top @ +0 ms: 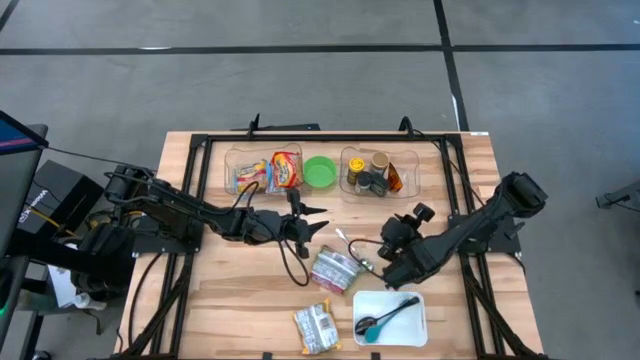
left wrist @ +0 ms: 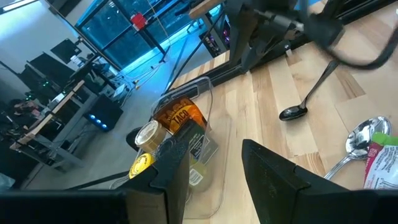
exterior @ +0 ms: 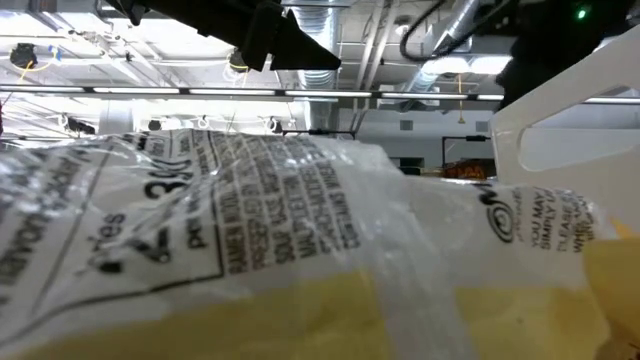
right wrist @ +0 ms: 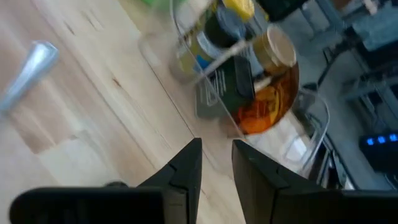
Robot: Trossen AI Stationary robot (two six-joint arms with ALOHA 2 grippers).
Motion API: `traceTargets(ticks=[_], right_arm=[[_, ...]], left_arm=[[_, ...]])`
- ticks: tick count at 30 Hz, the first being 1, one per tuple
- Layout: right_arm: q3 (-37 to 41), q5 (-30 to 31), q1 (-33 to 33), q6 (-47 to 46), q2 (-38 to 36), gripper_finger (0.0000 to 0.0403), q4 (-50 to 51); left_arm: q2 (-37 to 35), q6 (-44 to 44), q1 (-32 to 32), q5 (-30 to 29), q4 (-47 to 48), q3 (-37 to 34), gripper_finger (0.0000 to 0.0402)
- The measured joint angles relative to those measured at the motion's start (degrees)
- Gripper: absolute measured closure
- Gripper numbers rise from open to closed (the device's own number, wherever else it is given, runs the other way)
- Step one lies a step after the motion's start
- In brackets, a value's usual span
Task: Pick & Place Food Item
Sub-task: Put the black spoon in the white bin
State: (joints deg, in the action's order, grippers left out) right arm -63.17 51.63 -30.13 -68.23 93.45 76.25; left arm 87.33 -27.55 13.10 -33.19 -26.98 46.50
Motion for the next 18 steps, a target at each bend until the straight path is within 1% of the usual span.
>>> traceTargets(ticks=[4,7,9,13,18], right_arm=[[1.7,-2.2,1.7,-0.4,0.0,0.0321,-1.5],[2.2,-6.0,2.8,3.4,0.0,0.0321,-5.4],[2.3,-8.3,3.3,8.1,0.0,0.0321,-9.9],[2.3,-12.2,4.1,20.4,0.0,0.0321,-22.4],[2.3,-18.4,5.3,34.5,0.0,0.0321,-37.5]], left_arm=[[0.0,0.0,0.0,0.0,0.0,0.0,0.0262],[0.0,0.0,0.0,0.0,0.0,0.0,0.0262],[0.0,0.0,0.0,0.0,0.0,0.0,0.0262],[0.0,0.0,0.0,0.0,0.0,0.0,0.0262],[0.0,0.0,0.0,0.0,0.0,0.0,0.0262]])
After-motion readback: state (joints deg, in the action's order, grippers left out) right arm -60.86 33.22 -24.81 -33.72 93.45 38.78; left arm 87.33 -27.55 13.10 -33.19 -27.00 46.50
